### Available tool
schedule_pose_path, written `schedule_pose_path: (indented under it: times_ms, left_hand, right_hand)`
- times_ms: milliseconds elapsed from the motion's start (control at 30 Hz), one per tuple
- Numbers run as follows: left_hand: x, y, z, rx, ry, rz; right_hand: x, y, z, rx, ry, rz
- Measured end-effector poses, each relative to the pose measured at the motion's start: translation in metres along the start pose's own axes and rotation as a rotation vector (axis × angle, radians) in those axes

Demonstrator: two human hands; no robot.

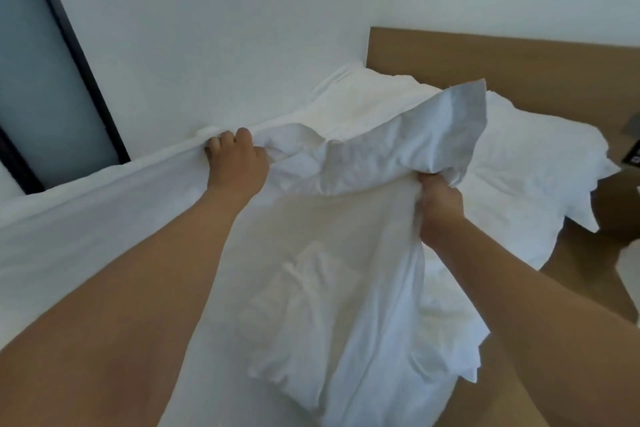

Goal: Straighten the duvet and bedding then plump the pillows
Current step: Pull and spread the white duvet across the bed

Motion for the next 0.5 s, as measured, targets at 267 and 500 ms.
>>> schedule_pose_path:
  times_ms: [267,500]
  left_hand:
    - [-0.177,-0.100,0.108,0.151,-0.385,0.218]
    - [-0.412,-0.263,0.230,0.181,-0.484,-0.276]
  right_hand:
    - [0.036,0.043,0.182,-0.102,-0.067,0.095]
    - [0.154,0.079,0.387,-0.693,0.559,-0.569]
Point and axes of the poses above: each hand's wrist, its own z-axis towards the middle knuckle, its own y-axis out of the back of the hand, x = y × z, the point moved 8 cm from there along z, towards the middle knuckle, and after that the axes turned 15 degrees about -x, right-handed, at the moved point
